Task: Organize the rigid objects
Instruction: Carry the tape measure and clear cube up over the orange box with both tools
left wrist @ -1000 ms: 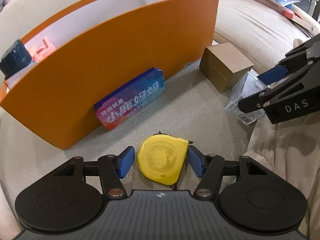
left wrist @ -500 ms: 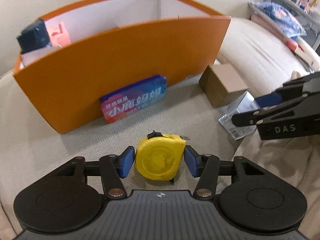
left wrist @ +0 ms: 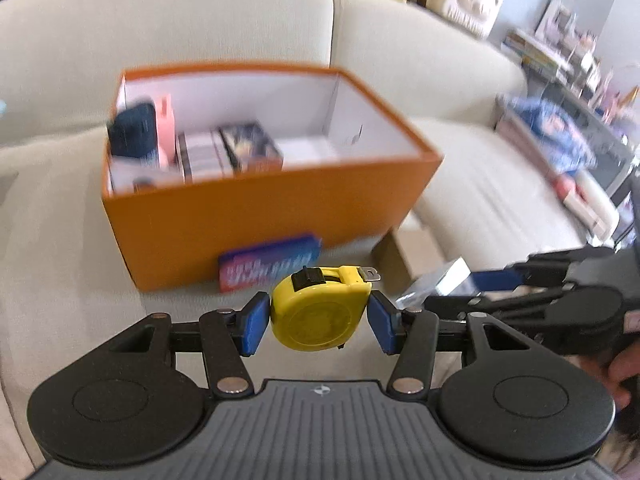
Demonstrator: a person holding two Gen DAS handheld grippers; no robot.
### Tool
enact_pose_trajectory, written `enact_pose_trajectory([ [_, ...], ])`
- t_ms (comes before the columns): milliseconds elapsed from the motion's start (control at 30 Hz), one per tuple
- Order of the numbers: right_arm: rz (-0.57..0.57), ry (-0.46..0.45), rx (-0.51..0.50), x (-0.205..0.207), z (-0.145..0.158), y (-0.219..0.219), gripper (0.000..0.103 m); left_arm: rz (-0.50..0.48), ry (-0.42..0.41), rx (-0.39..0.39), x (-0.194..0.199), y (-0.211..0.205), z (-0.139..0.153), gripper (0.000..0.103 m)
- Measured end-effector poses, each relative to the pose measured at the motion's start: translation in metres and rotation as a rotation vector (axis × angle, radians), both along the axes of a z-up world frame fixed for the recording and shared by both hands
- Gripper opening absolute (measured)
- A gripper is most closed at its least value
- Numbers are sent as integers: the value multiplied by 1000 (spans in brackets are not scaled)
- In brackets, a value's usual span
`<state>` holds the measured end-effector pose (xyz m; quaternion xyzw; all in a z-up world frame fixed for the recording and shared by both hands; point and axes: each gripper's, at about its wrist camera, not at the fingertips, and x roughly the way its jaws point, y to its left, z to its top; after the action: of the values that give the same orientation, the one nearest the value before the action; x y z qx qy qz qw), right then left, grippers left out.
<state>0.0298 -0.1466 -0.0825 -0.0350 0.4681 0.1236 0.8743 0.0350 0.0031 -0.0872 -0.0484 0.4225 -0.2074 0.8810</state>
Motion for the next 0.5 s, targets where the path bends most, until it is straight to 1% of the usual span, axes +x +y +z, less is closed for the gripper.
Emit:
enact_pose_trajectory([
  [100,21,-43,17,1,19,3,50,1,-37,-22,4,-2,19,61],
  [233,65,-97,30,8,46,9,50,8,-69,-24,14,-5,41,61],
  [367,124,-153,10,25,70,18,50,12,-92,-9,25,-3,58,61],
  [500,157,-188,4,42,88,19,50,8,-92,-23,43,6,68,61],
])
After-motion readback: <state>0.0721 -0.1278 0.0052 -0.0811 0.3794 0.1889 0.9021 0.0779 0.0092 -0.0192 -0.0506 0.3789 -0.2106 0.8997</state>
